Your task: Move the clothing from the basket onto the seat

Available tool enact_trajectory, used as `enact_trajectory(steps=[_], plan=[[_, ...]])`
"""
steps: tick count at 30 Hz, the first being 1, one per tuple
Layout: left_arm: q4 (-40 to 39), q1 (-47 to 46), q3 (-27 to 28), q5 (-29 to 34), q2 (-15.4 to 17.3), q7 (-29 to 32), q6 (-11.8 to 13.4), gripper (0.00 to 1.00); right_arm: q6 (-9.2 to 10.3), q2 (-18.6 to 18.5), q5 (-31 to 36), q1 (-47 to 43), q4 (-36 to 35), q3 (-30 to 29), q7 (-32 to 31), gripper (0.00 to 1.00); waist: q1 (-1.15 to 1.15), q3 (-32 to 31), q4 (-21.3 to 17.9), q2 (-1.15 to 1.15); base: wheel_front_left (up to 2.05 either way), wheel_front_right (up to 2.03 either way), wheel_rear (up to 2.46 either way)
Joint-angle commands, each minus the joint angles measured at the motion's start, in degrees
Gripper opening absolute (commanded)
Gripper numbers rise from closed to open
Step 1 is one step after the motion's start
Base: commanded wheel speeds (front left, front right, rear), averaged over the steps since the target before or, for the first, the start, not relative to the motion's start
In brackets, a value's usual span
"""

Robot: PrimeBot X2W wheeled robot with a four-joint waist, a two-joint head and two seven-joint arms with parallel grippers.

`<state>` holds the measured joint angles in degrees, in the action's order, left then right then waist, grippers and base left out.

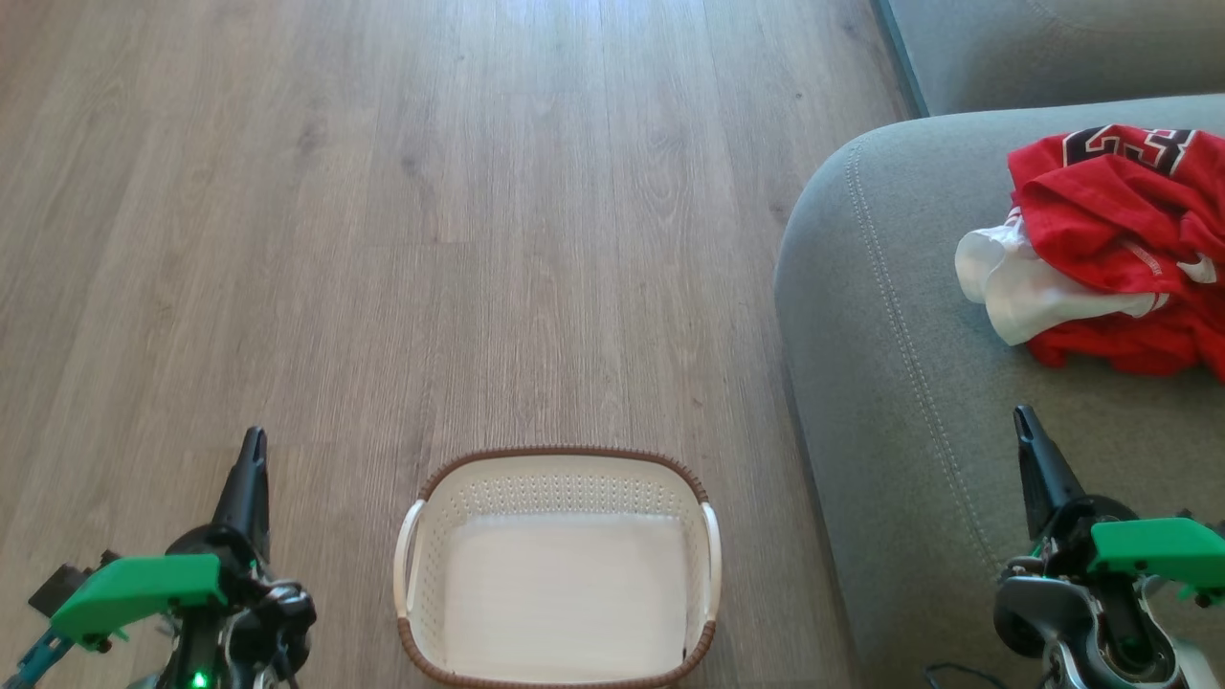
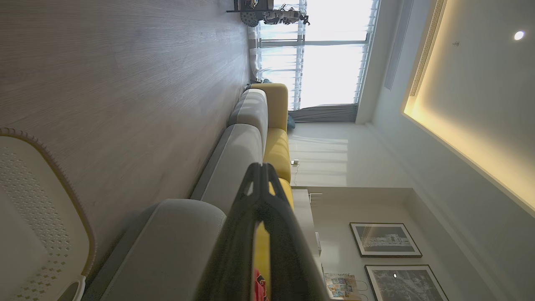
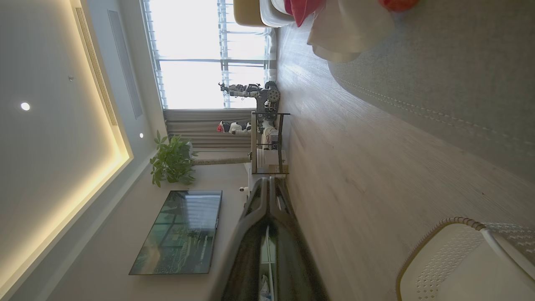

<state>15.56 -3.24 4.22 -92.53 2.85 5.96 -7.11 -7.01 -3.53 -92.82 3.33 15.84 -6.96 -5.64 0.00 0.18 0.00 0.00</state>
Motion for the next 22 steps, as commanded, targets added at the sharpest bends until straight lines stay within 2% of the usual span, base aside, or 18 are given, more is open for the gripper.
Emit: enact_trajectory(steps=[1, 22], plan=[[-1.5, -2.9, 2.0, 0.1, 0.3, 0.3, -0.4, 0.00, -0.47, 0.2, 0.2, 2.8, -1.8, 1.0, -0.4, 0.00, 0.00, 0.0, 0.0, 0.00, 0.00, 0.00, 0.00], [-1.5, -2.9, 2.1, 0.2, 0.2, 0.4, -0.4, 0.00, -0.47, 0.3, 0.3, 2.8, -1.8, 0.8, -0.5, 0.00, 0.00, 0.0, 0.0, 0.00, 0.00, 0.00, 0.00]])
